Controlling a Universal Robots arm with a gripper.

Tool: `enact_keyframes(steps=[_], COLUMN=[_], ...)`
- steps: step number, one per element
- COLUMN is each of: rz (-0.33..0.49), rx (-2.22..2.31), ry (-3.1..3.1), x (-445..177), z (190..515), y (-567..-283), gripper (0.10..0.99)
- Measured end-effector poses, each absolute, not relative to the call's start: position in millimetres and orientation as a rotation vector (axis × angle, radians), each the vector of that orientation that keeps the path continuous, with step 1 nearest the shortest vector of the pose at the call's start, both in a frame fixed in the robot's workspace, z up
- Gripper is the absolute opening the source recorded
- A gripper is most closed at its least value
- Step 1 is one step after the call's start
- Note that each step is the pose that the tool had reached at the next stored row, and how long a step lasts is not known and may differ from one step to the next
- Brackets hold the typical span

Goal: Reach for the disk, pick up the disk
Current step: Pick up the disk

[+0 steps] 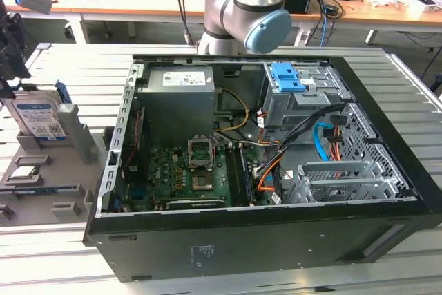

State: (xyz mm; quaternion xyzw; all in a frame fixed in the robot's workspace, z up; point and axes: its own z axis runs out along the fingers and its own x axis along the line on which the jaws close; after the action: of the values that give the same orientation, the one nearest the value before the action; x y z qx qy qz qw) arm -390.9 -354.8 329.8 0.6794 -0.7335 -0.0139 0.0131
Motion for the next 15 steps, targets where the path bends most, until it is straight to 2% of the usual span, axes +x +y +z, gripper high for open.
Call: enact_keyframes(steps=[15], rz=[-0.043], rx=[2.117], ry=[-2.285], x=[-391.0], z=[322.0], y=[-354.2], gripper=[0.600])
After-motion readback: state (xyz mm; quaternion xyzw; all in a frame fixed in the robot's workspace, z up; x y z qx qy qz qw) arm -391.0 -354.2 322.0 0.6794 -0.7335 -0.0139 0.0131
